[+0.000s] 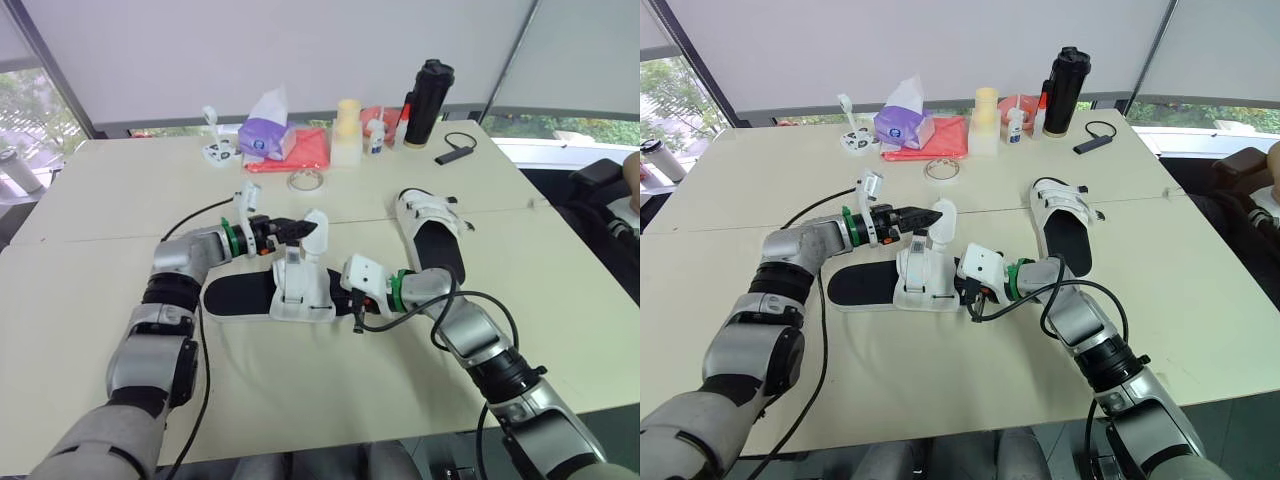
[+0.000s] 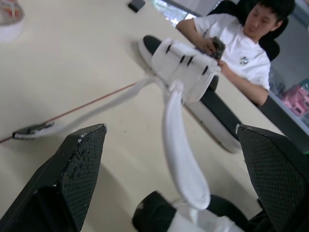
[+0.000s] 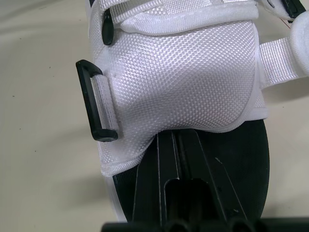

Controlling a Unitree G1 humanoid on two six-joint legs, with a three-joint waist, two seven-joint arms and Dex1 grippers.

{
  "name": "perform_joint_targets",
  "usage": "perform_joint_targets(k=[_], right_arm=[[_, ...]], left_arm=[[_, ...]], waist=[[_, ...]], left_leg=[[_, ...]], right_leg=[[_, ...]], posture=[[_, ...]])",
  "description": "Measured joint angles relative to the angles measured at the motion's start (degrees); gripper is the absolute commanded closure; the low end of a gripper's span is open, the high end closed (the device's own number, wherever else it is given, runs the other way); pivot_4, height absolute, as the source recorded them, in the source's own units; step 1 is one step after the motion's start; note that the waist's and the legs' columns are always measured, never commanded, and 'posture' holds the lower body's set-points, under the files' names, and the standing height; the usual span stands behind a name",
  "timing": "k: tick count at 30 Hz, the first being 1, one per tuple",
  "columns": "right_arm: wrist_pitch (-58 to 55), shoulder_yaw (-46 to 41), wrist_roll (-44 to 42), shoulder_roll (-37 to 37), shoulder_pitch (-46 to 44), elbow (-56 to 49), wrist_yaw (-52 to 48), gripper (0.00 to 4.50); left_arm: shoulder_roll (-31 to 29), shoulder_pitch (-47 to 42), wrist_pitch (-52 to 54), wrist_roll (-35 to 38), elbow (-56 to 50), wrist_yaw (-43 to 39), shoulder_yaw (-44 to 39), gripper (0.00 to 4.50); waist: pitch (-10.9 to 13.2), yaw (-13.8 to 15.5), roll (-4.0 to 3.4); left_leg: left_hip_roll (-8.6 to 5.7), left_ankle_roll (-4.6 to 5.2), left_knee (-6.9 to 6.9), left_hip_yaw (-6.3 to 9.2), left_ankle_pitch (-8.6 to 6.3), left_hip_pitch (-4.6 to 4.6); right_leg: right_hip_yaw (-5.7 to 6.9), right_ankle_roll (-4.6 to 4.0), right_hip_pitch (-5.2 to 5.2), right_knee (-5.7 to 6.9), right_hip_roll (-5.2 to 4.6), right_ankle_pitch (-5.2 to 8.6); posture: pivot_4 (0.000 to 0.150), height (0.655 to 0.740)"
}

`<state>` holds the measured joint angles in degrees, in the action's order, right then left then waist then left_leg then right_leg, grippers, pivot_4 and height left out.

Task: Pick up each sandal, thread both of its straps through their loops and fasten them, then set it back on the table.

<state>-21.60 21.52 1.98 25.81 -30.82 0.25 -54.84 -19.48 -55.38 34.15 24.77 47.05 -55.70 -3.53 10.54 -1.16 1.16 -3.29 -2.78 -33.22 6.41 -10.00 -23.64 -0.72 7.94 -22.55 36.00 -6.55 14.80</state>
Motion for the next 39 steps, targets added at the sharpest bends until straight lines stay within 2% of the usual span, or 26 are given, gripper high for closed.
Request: perform_joint_targets(k=[6,20,39], right_arm=[[-0.83,-0.33,0.01,0.07,0.73,-0.99,0.75,4.5],[-1.16,-0.26,-0.01,0.04,0.85,-1.27,1.11,4.5],[-1.23,-0.07,-0.03,0.03,0.87,-1.28,1.61,4.5]], left_arm=[[2.7,-2.89,-3.22,-2.2,6.11,-0.98,0.0,0.03],[6.21,-7.0,-4.36,-5.53,11.96,-4.4,-0.14,0.03],[8.94,-9.83,0.8,2.14,15.64,-6.61,-12.33,0.03]], waist=[[0.03,0.18,0.06],[0.03,0.1,0.06],[0.03,0.0,0.07]], left_leg=[[-0.01,0.0,-0.02,0.02,0.0,0.0],[-0.02,0.01,-0.02,0.03,0.0,0.0],[-0.02,0.01,-0.04,0.04,0.01,0.0]], right_leg=[[0.01,0.03,0.04,-0.01,0.0,0.01],[0.02,0.06,0.06,0.01,0.0,0.03],[0.04,0.08,0.06,0.04,0.0,0.03]], posture=[[0.15,0.74],[0.15,0.74],[0.15,0.74]])
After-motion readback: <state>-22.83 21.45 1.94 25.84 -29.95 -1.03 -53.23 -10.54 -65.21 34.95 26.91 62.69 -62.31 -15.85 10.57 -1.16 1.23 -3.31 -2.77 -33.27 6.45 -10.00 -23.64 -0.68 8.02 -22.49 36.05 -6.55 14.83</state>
